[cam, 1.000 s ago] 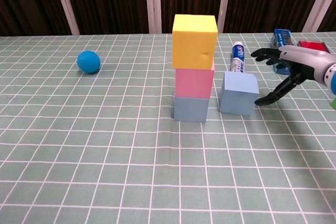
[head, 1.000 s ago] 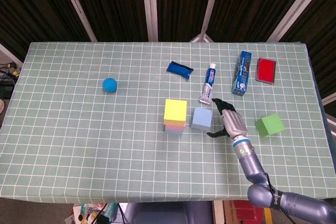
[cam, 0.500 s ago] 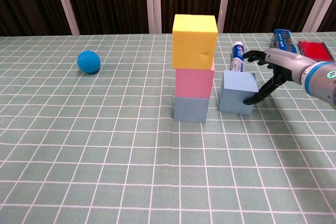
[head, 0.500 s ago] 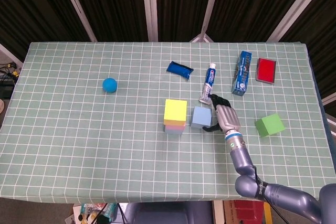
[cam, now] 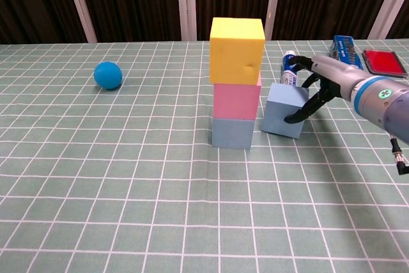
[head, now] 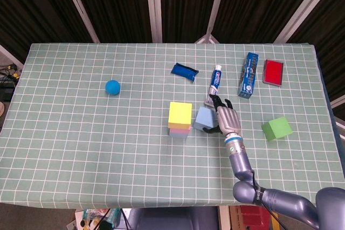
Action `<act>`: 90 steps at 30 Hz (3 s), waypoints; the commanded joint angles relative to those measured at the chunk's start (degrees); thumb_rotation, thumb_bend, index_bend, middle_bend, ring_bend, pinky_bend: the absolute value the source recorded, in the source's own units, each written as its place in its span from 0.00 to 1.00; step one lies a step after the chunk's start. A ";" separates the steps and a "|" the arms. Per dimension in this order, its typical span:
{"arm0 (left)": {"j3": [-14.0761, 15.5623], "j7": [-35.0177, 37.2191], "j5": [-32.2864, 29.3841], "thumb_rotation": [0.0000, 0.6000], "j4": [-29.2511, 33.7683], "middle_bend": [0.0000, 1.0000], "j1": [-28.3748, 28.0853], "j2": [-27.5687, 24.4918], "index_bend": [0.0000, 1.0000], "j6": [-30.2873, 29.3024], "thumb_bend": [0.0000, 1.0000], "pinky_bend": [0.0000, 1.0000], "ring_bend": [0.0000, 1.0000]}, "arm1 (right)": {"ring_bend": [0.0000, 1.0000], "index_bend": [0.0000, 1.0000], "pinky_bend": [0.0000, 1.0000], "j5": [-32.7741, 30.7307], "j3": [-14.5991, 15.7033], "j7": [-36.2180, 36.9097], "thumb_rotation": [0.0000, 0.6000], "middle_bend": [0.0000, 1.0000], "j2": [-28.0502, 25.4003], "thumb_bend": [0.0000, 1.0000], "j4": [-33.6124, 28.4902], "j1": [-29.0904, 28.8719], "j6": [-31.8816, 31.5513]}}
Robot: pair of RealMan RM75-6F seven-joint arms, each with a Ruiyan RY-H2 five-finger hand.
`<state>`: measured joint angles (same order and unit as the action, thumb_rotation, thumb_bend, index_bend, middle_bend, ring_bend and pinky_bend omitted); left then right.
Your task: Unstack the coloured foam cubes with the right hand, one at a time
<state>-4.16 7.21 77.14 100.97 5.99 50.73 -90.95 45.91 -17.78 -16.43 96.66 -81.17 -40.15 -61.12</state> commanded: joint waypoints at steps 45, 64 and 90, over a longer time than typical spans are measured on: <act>-0.52 2.05 -1.04 1.00 0.13 0.00 0.23 -0.77 0.13 0.24 0.25 0.00 0.00 | 0.34 0.56 0.00 5.57 -1.27 6.21 1.00 0.56 -13.68 0.28 -9.90 9.82 -6.63; -0.63 1.75 -1.37 1.00 0.27 0.00 -0.30 -0.77 0.13 1.26 0.25 0.00 0.00 | 0.33 0.56 0.00 26.50 11.06 31.66 1.00 0.56 -34.68 0.28 -20.73 30.20 -13.16; -0.50 1.87 -1.17 1.00 0.43 0.00 0.04 -0.83 0.13 0.68 0.25 0.00 0.00 | 0.25 0.55 0.00 30.95 17.58 32.92 1.00 0.46 -36.17 0.28 -13.22 32.28 -6.38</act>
<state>-4.66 9.09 75.96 101.41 6.03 49.89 -90.28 76.89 -0.33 16.72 60.35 -94.52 -7.74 -67.76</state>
